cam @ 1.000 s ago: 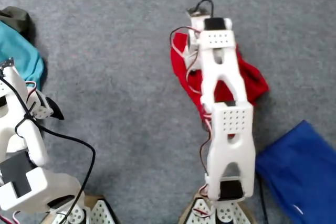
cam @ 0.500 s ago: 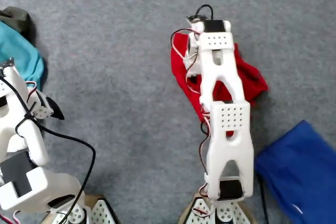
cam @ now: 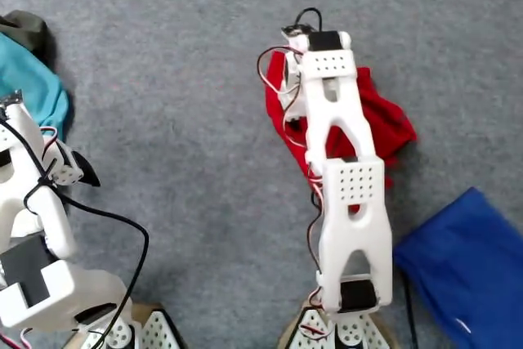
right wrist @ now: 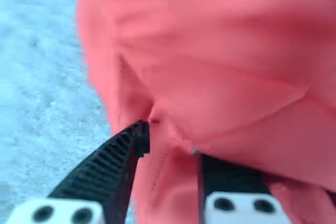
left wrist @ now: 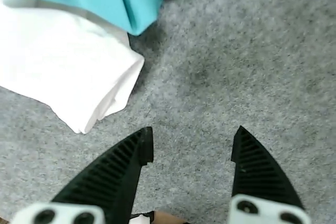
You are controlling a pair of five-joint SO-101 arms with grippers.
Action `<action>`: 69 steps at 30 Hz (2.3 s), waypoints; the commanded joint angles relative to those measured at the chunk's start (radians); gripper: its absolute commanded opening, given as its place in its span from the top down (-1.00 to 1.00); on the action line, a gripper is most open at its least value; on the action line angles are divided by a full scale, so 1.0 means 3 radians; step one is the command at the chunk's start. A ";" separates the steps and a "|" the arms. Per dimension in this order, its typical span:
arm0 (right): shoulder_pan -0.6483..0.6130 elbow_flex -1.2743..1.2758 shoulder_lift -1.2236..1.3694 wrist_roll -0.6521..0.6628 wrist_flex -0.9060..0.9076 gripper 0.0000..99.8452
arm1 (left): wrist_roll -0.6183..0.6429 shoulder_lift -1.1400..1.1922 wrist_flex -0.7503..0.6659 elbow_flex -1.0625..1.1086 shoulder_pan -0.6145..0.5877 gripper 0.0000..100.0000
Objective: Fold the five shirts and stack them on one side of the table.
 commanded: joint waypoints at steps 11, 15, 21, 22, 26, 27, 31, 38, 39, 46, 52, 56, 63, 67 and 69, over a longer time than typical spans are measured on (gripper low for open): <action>-0.0243 0.0627 -0.0555 0.0077 0.0061 0.69 | -0.0010 -0.0013 -0.0164 0.0005 0.0072 0.50; -0.0130 0.0780 -0.0550 0.0087 0.0031 0.69 | 0.0000 -0.0013 -0.0373 0.0143 0.0271 0.50; 0.0013 0.0775 -0.0550 0.0225 -0.0123 0.69 | 0.0046 -0.0033 -0.0394 0.0256 0.0435 0.50; 0.0028 0.0775 -0.0550 0.0225 -0.0164 0.69 | 0.0077 -0.0033 -0.0399 0.0256 0.0435 0.50; 0.0064 0.0795 -0.0534 0.0225 -0.0302 0.69 | 0.0087 -0.0033 -0.0419 0.0235 0.0440 0.50; 0.0064 0.0780 -0.0499 0.0225 -0.0327 0.69 | 0.0087 -0.0033 -0.0419 0.0230 0.0440 0.50; 0.0064 0.0693 -0.0284 0.0230 -0.0373 0.69 | 0.0087 -0.0033 -0.0445 0.0225 0.0440 0.50; 0.0069 0.0161 0.0182 0.0230 -0.0343 0.70 | 0.0077 -0.0033 -0.0445 0.0225 0.0440 0.50; 0.0069 0.0084 0.0238 0.0230 -0.0343 0.70 | 0.0072 -0.0033 -0.0445 0.0225 0.0435 0.50; 0.0130 -0.0274 0.0401 0.0225 -0.0159 0.90 | 0.0066 -0.0033 -0.0435 0.0220 0.0425 0.50; 0.0253 -0.0463 0.0396 0.0384 -0.0031 0.99 | 0.0072 -0.0033 -0.0435 0.0220 0.0445 0.50; 0.0325 -0.0463 0.0386 0.0389 -0.0015 0.99 | 0.0072 -0.0033 -0.0435 0.0230 0.0445 0.50; 0.0345 -0.0647 0.0043 0.0384 0.0072 0.99 | 0.0082 -0.0038 -0.0425 0.0220 0.0445 0.50; 0.0340 -0.0652 -0.0570 0.0384 0.0066 0.99 | 0.0097 -0.0038 -0.0430 0.0220 0.0593 0.50; 0.0371 -0.0652 -0.0918 0.0389 0.0061 0.99 | 0.0271 -0.0038 -0.0440 0.0215 0.0757 0.50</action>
